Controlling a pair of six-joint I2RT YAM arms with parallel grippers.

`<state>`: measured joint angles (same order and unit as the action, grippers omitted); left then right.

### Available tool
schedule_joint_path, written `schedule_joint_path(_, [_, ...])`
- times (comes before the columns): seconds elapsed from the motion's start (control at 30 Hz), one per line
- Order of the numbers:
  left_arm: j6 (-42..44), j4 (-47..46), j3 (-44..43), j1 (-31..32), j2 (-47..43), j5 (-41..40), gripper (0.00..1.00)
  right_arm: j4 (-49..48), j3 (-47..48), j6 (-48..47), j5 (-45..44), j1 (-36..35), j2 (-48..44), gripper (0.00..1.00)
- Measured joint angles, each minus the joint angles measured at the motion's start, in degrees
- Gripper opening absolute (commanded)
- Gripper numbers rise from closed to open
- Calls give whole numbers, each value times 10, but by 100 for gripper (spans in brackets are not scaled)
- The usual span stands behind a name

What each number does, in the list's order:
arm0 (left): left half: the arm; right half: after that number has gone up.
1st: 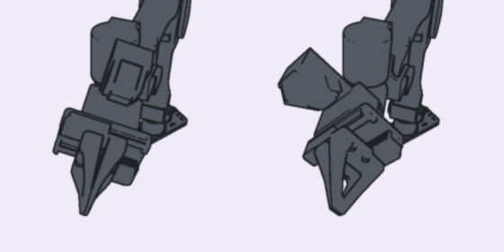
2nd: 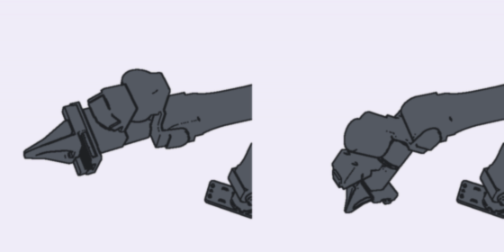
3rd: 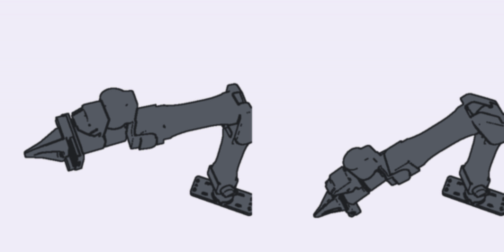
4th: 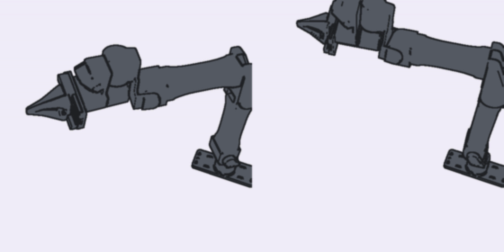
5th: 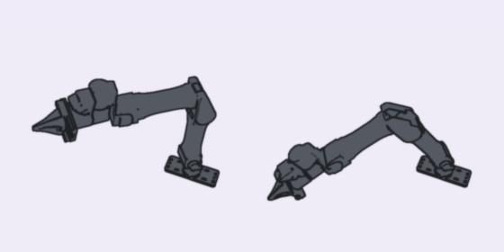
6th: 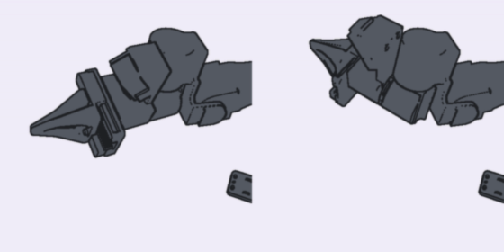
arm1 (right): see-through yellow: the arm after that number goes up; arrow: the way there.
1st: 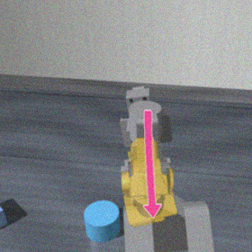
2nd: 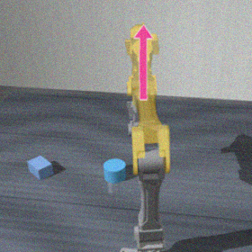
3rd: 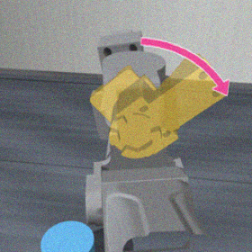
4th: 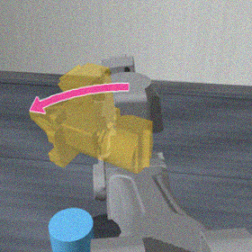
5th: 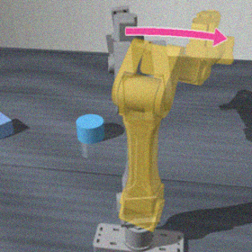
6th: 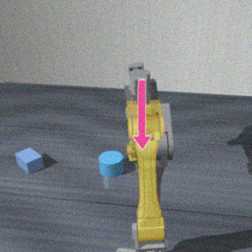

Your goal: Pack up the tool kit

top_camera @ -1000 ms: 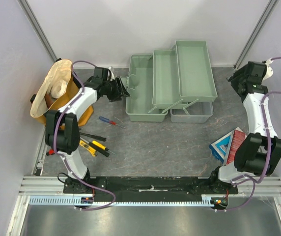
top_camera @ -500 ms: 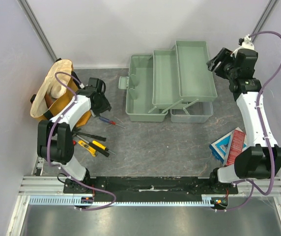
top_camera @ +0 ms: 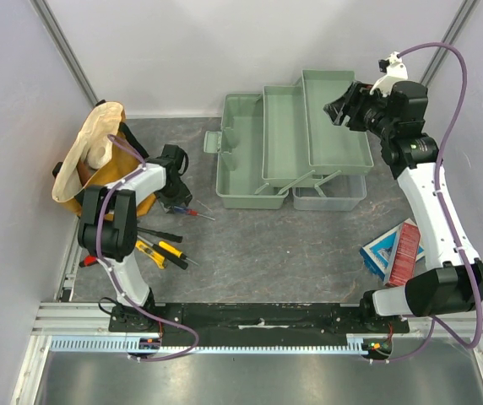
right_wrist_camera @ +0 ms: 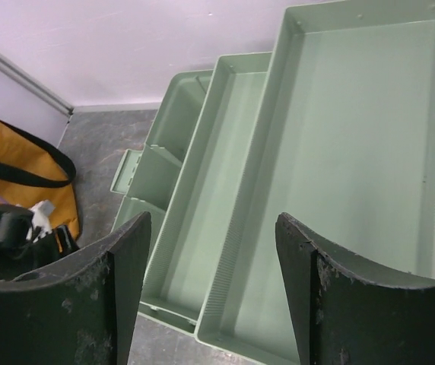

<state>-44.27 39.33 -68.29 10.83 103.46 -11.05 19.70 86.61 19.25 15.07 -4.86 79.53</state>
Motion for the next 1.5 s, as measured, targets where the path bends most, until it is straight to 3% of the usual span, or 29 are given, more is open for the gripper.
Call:
schedule_joint_path(0.17, [0, -9, -15, -5, 29, -1, 44, -5, 1, 0, 21, -12, 0, 73])
schedule_joint_path(0.27, [1, -19, -24, -10, 37, -1, 24, -8, 4, 1, 33, -19, 0, 74])
schedule_joint_path(0.3, [1, -19, -26, -11, 38, -1, 12, -8, 6, 1, 36, -21, 1, 75])
schedule_joint_path(0.37, [6, -23, -27, -13, 38, -2, 2, -10, 9, 2, 45, -26, 1, 77])
schedule_joint_path(0.63, [26, -27, -28, -14, 17, 40, 2, -38, 16, 0, 116, -68, 30, 93])
schedule_joint_path(0.87, [54, -41, -70, -13, -114, 133, 2, -65, 14, -5, 187, -163, 66, 94])
schedule_joint_path(1.1, [59, -163, -92, -7, -245, 273, 2, -70, 20, -8, 218, -247, 117, 91])
schedule_joint_path(1.33, [34, -297, -91, 20, -266, 353, 2, -75, 49, -5, 227, -297, 155, 76])
schedule_joint_path(1.43, [22, -332, -88, 31, -266, 365, 2, -86, 54, 2, 225, -311, 162, 63])
schedule_joint_path(1.5, [14, -353, -83, 35, -266, 370, 2, -90, 56, 8, 224, -313, 166, 47])
